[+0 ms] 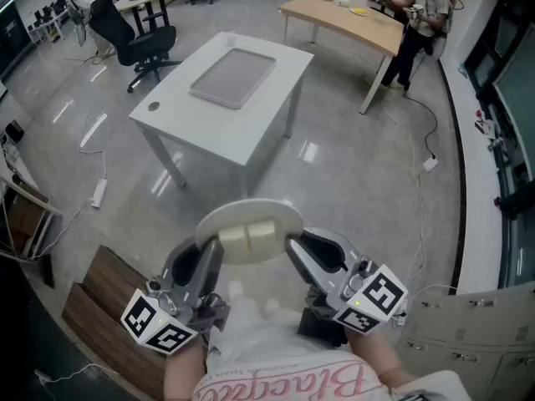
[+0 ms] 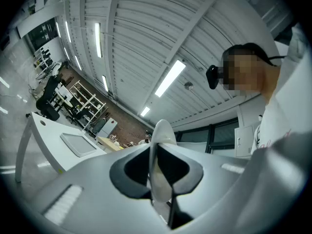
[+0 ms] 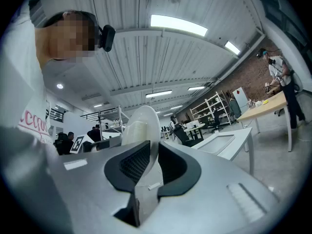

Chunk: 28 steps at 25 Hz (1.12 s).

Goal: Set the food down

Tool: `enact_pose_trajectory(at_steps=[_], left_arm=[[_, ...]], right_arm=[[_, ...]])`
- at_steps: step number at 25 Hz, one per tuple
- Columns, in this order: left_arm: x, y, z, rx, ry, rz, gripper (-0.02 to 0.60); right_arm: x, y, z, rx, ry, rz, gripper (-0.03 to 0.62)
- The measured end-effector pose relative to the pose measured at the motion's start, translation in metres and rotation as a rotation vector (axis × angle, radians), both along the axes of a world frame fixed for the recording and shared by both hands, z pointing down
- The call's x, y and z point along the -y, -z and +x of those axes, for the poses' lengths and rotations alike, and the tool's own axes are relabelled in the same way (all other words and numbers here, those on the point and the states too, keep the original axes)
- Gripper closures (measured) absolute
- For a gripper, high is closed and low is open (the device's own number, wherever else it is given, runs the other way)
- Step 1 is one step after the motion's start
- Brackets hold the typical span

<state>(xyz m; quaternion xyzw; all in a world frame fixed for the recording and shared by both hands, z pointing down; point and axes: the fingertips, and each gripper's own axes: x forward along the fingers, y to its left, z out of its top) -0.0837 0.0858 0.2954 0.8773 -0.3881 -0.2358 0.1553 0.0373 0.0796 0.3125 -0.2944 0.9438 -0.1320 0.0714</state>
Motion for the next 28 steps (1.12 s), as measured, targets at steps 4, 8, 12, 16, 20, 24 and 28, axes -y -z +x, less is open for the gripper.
enact_pose_trajectory(at_steps=[4,8,12,16,20,24,28], left_arm=[[-0.013,0.001,0.011,0.031,0.01,0.008,0.545],[-0.022,-0.001,0.023,0.042,0.015,0.016,0.545],[-0.023,-0.003,0.033,0.043,0.012,0.017,0.543],[-0.021,-0.002,0.041,0.057,0.01,0.021,0.543],[-0.012,0.005,0.041,0.068,0.011,0.029,0.543],[0.004,0.005,0.038,0.069,0.015,0.026,0.543],[0.029,0.001,0.032,0.068,0.014,0.013,0.543]], right_arm=[[-0.015,0.0,0.01,-0.024,-0.018,0.028,0.536],[-0.022,-0.002,0.022,-0.045,-0.032,0.044,0.533],[-0.025,-0.004,0.031,-0.05,-0.039,0.069,0.529],[-0.024,-0.003,0.038,-0.055,-0.047,0.08,0.525],[-0.015,0.003,0.039,-0.057,-0.06,0.087,0.523],[0.0,0.004,0.036,-0.069,-0.068,0.09,0.521],[0.025,0.002,0.03,-0.085,-0.078,0.085,0.519]])
